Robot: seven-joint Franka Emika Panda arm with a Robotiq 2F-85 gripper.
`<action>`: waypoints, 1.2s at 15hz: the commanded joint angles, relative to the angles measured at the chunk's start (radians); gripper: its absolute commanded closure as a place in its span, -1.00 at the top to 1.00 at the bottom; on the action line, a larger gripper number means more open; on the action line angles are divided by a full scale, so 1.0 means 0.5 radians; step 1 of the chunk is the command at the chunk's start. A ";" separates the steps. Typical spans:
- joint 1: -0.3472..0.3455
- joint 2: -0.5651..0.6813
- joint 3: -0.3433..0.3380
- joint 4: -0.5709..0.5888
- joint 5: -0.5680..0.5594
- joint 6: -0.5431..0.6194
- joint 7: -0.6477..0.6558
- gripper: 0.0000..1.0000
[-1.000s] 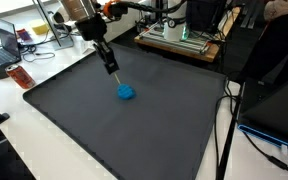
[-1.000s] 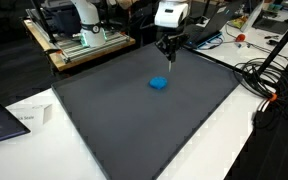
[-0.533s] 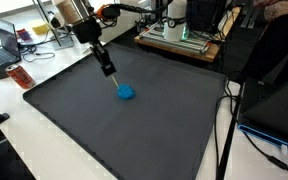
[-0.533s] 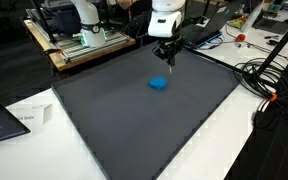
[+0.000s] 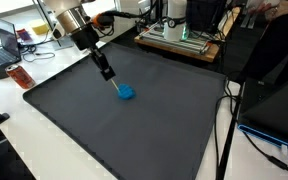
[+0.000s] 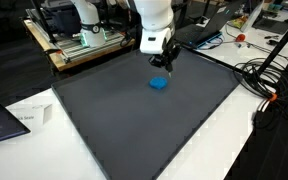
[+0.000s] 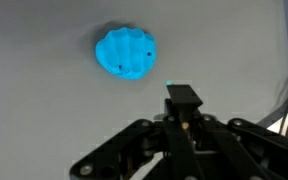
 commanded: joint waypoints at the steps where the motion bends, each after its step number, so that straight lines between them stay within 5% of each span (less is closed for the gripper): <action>1: -0.101 0.062 0.062 0.019 0.170 0.011 -0.180 -0.94; 18: -0.274 0.412 0.099 0.221 0.623 -0.070 -0.601 -0.94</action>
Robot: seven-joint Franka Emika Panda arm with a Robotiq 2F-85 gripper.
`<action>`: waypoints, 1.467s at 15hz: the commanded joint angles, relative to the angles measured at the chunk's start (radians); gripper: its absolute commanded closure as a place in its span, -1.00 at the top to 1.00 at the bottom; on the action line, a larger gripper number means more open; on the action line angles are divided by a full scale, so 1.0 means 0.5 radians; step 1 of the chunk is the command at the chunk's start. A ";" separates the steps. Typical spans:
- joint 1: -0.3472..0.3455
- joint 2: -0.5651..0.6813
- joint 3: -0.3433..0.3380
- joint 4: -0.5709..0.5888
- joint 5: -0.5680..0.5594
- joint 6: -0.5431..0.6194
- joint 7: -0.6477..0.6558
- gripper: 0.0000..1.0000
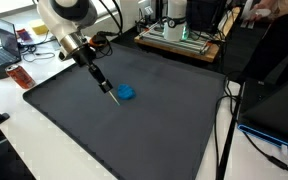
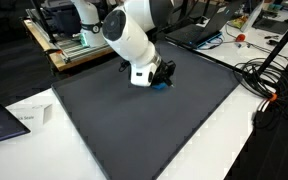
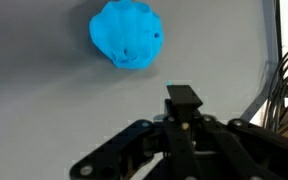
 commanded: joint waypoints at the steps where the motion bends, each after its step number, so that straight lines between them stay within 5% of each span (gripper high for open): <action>1: -0.035 0.050 0.015 0.059 0.065 -0.048 -0.062 -0.94; 12: 0.151 -0.198 -0.079 -0.146 -0.144 0.083 0.157 -0.94; 22: 0.449 -0.560 -0.151 -0.469 -0.701 0.372 0.838 -0.94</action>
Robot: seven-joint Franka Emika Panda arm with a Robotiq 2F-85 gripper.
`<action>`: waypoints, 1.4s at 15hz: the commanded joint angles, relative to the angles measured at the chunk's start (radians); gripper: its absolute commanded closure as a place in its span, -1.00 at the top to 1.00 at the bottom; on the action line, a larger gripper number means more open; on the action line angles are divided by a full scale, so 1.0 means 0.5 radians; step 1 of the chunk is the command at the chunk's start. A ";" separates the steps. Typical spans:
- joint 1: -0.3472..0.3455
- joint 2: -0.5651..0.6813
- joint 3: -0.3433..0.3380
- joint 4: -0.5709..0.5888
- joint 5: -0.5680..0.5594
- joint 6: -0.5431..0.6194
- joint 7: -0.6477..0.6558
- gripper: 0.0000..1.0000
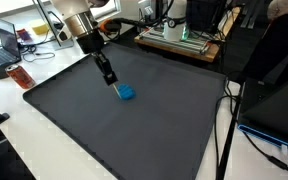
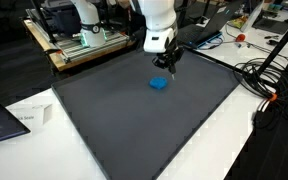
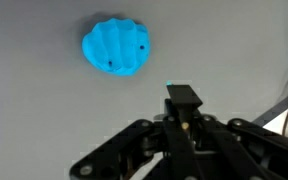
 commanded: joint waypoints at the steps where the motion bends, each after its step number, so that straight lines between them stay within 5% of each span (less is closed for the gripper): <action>1: 0.117 -0.208 -0.048 -0.224 -0.236 0.102 0.283 -0.94; 13: 0.392 -0.544 -0.138 -0.743 -1.001 0.549 1.028 -0.94; 21: 0.481 -0.583 -0.174 -0.837 -1.468 0.504 1.444 -0.94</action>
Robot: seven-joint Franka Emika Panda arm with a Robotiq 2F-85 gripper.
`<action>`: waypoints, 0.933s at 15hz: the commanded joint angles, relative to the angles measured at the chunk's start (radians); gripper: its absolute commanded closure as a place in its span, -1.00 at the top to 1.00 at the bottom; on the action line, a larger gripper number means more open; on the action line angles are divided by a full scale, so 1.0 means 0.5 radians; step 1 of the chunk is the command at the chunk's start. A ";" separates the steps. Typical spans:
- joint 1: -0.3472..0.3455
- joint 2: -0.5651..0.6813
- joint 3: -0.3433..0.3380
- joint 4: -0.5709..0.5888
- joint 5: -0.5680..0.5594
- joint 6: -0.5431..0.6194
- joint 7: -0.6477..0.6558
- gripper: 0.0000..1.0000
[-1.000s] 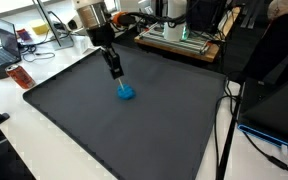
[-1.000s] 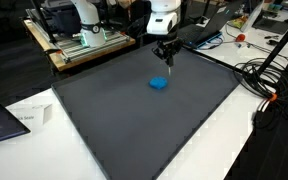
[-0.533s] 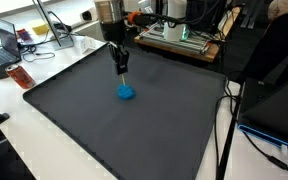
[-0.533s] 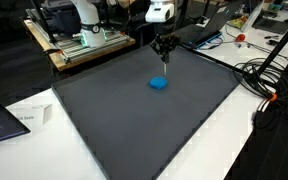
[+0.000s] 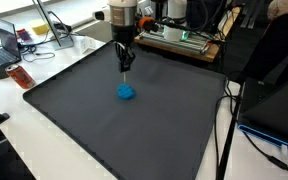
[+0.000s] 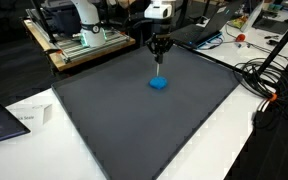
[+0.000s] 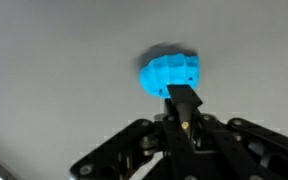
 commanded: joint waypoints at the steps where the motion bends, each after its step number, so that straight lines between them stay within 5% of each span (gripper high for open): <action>1: 0.031 -0.096 -0.008 -0.119 -0.139 0.025 0.091 -0.94; 3: -0.001 -0.011 0.017 -0.033 -0.073 0.002 0.032 -0.75; 7: -0.003 -0.048 0.028 -0.080 -0.083 0.016 0.032 -0.75; 8: -0.003 -0.052 0.028 -0.081 -0.083 0.016 0.032 -0.94; 14: -0.040 -0.119 0.072 -0.404 -0.004 0.428 -0.275 -0.94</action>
